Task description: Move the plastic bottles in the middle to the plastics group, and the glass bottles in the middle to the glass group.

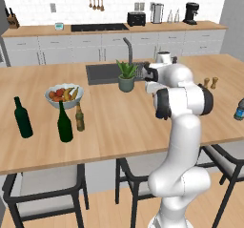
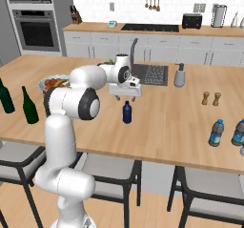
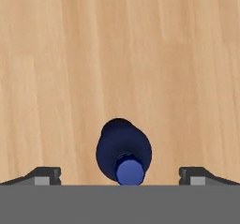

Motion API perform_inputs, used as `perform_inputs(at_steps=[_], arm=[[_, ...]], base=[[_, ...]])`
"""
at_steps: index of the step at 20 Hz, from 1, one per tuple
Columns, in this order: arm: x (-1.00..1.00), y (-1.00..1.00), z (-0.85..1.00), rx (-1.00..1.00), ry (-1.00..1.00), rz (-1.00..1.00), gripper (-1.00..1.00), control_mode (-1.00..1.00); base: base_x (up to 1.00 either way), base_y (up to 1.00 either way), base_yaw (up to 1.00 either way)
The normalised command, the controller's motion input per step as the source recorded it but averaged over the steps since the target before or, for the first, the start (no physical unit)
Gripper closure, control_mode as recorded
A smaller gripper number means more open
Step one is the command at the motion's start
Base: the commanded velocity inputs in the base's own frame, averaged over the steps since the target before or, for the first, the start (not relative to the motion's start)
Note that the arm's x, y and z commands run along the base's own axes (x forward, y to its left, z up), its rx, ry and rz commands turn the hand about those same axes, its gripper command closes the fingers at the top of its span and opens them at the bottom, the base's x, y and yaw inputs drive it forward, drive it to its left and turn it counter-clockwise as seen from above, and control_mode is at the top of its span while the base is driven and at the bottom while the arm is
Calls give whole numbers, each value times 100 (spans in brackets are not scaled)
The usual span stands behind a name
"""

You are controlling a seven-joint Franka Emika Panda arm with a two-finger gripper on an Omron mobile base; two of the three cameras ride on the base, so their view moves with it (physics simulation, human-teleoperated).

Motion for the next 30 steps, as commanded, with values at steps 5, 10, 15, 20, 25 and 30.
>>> perform_inputs(at_steps=[5, 10, 15, 20, 25, 30], arm=[[-52, 0, 0, 0, -16, 0, -100, -100], [-33, 0, -1, 0, -29, 2, -100, -100], [0, 0, -23, 0, -19, 3, -100, -100], [7, 0, -5, 0, -2, 1, -100, -100], [10, 0, 0, 0, 0, 0, -100, -100], [8, 0, 0, 0, -1, 0, -100, -100]], base=[[0, 0, 0], [0, 0, 0], [0, 0, 0], [0, 0, 0], [0, 0, 0], [0, 0, 0]])
